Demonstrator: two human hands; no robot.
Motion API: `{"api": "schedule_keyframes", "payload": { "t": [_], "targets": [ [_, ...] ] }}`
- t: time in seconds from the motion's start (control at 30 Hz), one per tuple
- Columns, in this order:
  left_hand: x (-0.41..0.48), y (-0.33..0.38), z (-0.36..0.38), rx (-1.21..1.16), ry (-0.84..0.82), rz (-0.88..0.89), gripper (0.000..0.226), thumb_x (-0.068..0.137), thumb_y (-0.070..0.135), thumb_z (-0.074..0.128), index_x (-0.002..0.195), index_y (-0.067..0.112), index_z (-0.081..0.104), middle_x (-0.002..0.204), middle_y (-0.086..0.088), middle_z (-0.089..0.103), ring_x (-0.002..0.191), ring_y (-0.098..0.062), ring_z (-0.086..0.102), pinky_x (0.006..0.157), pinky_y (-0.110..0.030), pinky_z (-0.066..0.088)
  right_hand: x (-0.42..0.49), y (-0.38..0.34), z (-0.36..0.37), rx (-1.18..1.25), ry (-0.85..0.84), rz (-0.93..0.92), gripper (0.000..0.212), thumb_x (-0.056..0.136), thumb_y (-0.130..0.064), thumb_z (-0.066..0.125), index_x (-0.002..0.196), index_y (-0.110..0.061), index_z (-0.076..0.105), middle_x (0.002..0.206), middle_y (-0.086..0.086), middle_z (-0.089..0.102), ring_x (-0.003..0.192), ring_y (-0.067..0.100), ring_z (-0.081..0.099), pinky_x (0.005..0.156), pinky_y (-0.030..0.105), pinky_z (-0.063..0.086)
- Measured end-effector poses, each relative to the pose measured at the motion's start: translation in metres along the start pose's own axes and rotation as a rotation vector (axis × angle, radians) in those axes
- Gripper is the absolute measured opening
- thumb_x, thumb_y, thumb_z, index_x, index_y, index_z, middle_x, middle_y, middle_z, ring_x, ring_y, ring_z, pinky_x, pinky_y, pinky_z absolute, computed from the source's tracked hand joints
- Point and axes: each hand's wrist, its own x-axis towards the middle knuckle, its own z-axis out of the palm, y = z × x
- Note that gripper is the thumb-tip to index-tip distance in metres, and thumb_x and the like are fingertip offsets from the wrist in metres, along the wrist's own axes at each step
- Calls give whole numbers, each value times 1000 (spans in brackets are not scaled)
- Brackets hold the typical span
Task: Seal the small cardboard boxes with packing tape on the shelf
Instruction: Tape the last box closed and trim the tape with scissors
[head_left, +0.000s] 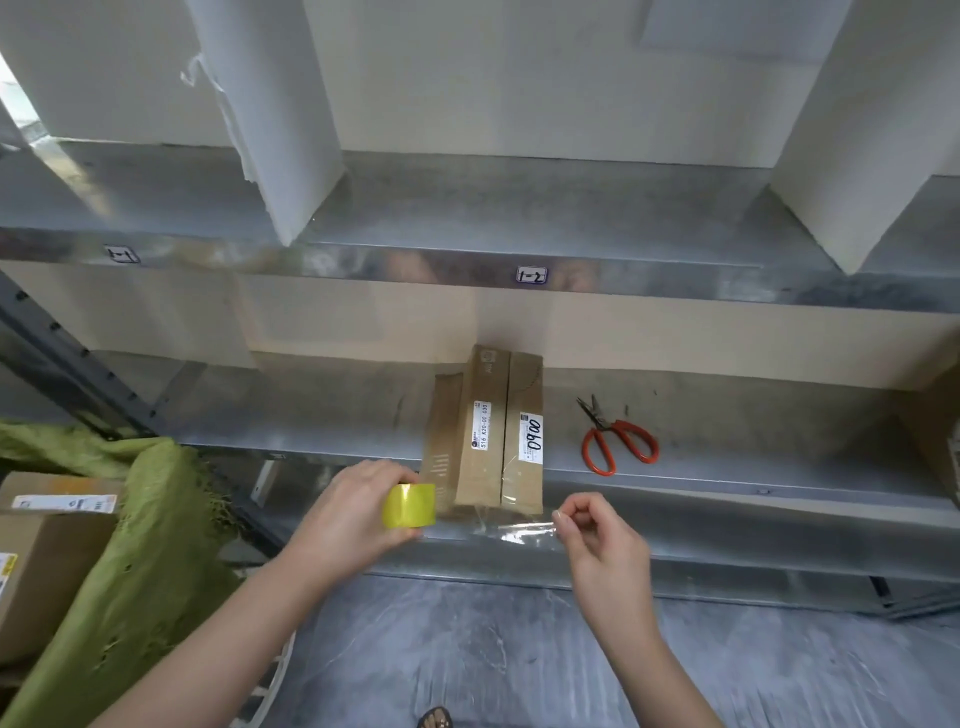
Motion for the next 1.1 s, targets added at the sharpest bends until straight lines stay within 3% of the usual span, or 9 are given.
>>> {"api": "schedule_keyframes", "payload": {
  "t": [0.2,0.33,0.4,0.47,0.57,0.67,0.8,1.0,1.1],
  "targets": [
    [25,4,21,4,-117,5,53,72,41,80,117,33,53,115,19,52,109,-3,51,90,-22,37,36,36,8,-1,-40,229,18,88,-11,68,74,-22,63,67,-1,63,70,17,60,66,22,45],
    [33,3,38,82,-164,-13,43,75,41,77,110,42,52,111,19,46,107,-4,49,89,-25,39,45,57,17,4,-46,310,16,89,-12,66,75,-20,63,67,1,62,69,19,60,65,20,47],
    [39,5,43,115,-162,-14,41,74,40,77,107,42,52,111,19,45,105,-6,51,88,-25,39,47,65,21,50,-22,356,15,90,-10,64,77,-16,63,69,4,62,72,27,62,74,35,56],
    [46,7,47,128,-162,-32,42,73,39,77,106,42,52,111,17,45,102,-10,54,86,-26,40,51,71,25,92,-16,405,13,92,-9,63,79,-13,62,70,5,61,71,23,60,81,47,57],
    [54,7,51,132,-193,-84,42,73,39,78,106,40,53,114,16,46,99,-13,57,84,-27,43,62,77,31,147,-47,492,12,92,-8,62,80,-10,62,72,4,60,70,17,59,82,46,58],
    [59,3,55,122,-248,-128,43,70,39,79,106,38,55,114,16,46,100,-13,57,82,-28,42,69,85,36,161,-89,542,12,93,-7,61,81,-10,62,78,6,62,79,21,62,81,44,59],
    [62,-4,62,92,-303,-146,42,70,37,79,105,37,56,113,16,51,105,-11,54,82,-27,41,69,98,44,257,-122,606,13,95,-9,60,82,-11,59,85,10,63,88,23,65,68,34,58],
    [65,-10,72,-1,-289,-233,46,69,40,78,108,36,54,113,15,57,104,-12,55,79,-28,44,78,94,61,330,-55,519,10,93,-12,64,98,-15,55,97,5,60,89,20,65,72,33,60],
    [70,-14,71,-16,-278,-264,47,67,42,78,107,36,53,112,14,57,103,-12,55,79,-27,43,82,90,64,63,46,365,28,88,-14,71,106,-16,50,102,2,57,94,16,61,82,34,52]
  ]
}}
